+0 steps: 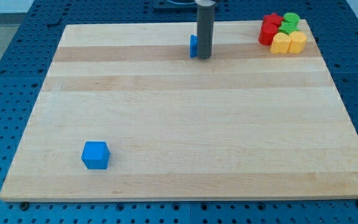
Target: Move the blue triangle to the reed star
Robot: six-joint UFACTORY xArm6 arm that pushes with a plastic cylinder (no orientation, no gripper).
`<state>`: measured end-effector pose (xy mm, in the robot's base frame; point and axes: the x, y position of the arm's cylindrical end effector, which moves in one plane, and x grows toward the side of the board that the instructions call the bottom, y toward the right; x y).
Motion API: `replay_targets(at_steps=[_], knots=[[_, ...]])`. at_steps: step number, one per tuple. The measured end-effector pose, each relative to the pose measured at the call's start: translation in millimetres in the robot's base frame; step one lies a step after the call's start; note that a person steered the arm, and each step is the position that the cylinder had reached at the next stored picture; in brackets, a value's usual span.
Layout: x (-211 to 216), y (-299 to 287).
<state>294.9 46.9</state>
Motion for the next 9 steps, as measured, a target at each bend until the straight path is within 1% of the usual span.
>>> replay_targets(at_steps=[1, 2, 4, 5, 6, 7, 8, 9], knots=[[-29.6, 24.1], [-35.1, 28.9], [22.9, 20.9], [27.4, -17.7], [8.9, -32.8], [-17.1, -7.6], [-33.1, 15.9], [-33.4, 15.9]])
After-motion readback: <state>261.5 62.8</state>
